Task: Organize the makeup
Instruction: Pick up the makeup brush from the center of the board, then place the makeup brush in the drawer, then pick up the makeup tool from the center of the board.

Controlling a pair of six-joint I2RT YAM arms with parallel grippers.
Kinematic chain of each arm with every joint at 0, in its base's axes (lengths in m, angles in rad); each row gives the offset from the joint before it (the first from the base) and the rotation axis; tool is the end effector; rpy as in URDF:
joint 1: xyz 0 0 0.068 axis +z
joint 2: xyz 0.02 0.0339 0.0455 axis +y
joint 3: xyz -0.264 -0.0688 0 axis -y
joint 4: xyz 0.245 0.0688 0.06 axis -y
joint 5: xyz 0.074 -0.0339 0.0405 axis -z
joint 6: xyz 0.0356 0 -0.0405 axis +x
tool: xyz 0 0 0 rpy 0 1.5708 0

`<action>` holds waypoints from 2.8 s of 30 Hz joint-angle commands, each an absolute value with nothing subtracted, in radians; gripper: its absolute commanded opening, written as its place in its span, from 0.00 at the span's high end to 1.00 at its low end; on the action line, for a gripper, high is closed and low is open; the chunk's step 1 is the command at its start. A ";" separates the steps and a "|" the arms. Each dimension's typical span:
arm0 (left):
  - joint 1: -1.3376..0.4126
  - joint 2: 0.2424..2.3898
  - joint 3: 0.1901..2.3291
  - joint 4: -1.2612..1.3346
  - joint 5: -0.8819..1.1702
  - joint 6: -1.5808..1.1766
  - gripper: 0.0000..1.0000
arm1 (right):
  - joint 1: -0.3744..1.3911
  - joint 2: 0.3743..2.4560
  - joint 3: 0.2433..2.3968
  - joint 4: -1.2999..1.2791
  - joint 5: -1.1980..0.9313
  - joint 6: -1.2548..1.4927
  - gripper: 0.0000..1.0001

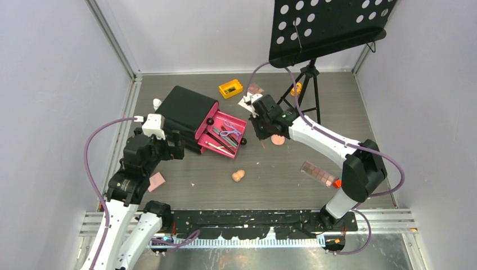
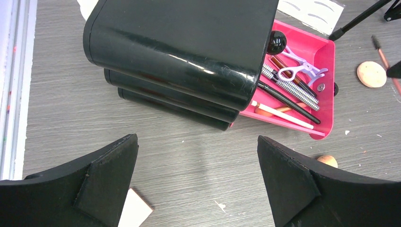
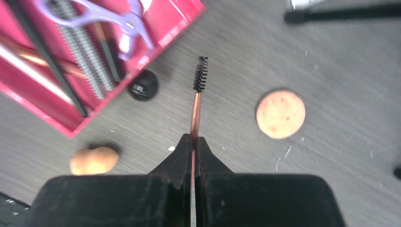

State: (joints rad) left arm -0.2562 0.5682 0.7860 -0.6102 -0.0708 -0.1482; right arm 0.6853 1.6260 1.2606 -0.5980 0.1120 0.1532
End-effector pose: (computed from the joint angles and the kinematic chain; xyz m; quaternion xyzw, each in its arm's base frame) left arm 0.1215 -0.0292 0.3252 0.0252 0.8307 -0.0827 0.5499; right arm 0.2714 0.2167 0.2558 -0.2343 0.9236 0.0728 0.2945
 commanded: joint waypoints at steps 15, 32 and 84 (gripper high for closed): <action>-0.259 0.566 0.782 -0.571 -0.088 -0.133 0.00 | 0.715 1.954 1.859 -0.767 -0.216 -0.284 1.00; -0.260 0.566 0.781 -0.567 -0.097 -0.128 0.00 | 0.768 2.171 2.062 -0.796 -0.162 -0.438 0.61; -0.260 0.564 0.779 -0.566 -0.068 -0.132 0.00 | 0.452 1.754 1.006 -0.218 0.310 0.547 0.54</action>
State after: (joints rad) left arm -0.2562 0.5663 0.7803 -0.6102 -0.0822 -0.1448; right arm 0.4541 1.7458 1.0218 -0.2501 0.3573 0.5156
